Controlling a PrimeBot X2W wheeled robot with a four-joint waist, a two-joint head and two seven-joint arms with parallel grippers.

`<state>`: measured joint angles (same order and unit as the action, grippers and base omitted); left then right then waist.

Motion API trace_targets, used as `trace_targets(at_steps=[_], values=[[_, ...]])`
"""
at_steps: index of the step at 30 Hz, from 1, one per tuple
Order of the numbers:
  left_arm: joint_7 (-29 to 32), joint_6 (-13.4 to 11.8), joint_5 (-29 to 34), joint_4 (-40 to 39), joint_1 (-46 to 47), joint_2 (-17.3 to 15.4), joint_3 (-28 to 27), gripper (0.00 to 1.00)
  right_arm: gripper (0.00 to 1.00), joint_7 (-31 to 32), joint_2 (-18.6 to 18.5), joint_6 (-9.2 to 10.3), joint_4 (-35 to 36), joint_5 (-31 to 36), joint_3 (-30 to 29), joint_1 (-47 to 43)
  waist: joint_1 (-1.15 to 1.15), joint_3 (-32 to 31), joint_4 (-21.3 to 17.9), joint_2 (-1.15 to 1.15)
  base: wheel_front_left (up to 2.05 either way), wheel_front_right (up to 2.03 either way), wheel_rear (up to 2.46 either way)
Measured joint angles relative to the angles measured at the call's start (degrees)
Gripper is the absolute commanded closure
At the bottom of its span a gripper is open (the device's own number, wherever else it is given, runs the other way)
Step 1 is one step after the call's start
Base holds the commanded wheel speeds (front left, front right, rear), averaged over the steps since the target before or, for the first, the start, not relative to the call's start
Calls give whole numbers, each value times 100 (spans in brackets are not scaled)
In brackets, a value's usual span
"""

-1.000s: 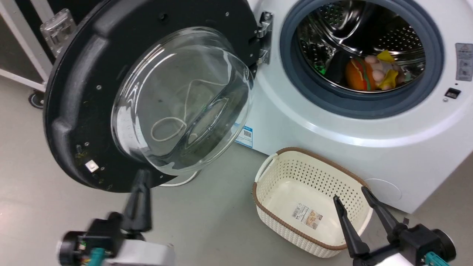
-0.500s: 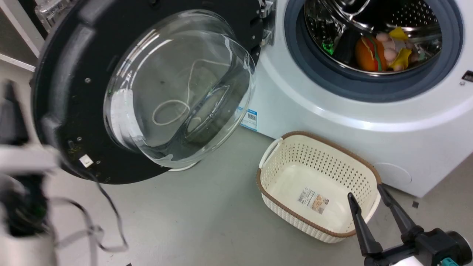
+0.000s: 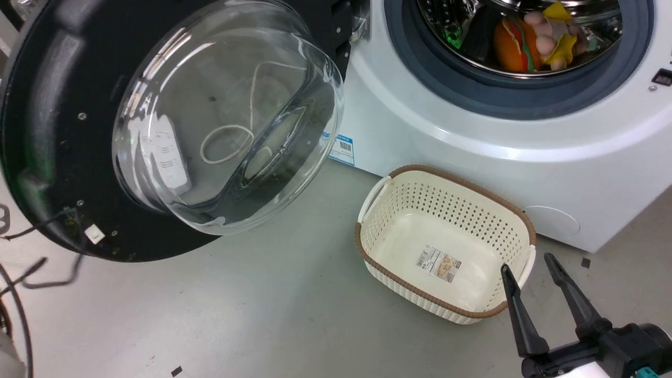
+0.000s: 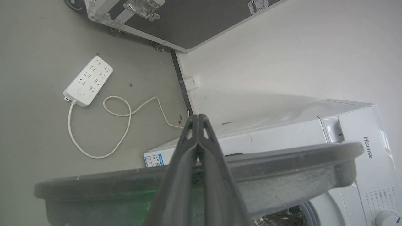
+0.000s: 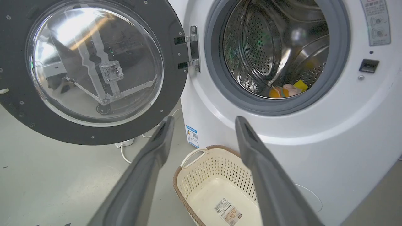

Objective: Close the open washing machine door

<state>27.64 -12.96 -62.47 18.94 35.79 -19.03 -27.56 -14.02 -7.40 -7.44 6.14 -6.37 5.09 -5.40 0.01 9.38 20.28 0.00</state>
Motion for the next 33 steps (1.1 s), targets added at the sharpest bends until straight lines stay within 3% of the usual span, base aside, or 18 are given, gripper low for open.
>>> trace_targets(at_steps=[7, 11, 16, 25, 33], values=[[1418, 153, -811, -175, -85, -214, 60, 100, 0, -71, 2, 0, -8, -29, -20, -2, -1, -48, -40, 0, 0, 0, 0], [2113, 337, -1216, -600, -467, -85, 143, 100, 0, -73, 38, 0, -55, -26, -123, -5, -1, -191, -73, 0, 0, 0, 0], [2724, 365, -1605, -1112, -1171, 302, 260, 100, 0, -73, 176, 0, -146, -1, -388, -10, -1, -433, -104, 0, 0, 0, 0], [3040, 357, -1790, -1819, -2157, 1265, 873, 100, 0, -74, 332, 0, -267, 124, -764, -36, -2, -841, -179, 0, 0, 0, 0], [2662, 676, -2302, -2108, -2956, 1569, 1693, 100, 0, -74, 386, -1, -275, 197, -1051, -32, -2, -903, -609, 0, 0, 0, 0]])
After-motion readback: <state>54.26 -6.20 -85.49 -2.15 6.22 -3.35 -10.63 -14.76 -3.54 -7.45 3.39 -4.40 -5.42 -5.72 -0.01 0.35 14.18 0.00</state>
